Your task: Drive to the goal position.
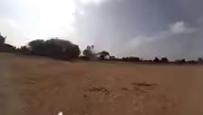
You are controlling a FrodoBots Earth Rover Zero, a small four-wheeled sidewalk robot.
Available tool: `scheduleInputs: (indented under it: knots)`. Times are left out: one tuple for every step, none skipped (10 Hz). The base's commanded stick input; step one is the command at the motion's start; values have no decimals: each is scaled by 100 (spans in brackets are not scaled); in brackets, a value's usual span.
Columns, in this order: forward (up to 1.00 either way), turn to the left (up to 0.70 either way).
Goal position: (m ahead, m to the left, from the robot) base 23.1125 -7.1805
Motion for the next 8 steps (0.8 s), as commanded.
scheduleInputs:
  knots:
    - [100,0]
    - [100,0]
    - [100,0]
    - [100,0]
    - [100,0]
    - [100,0]
    - [100,0]
    - [100,0]
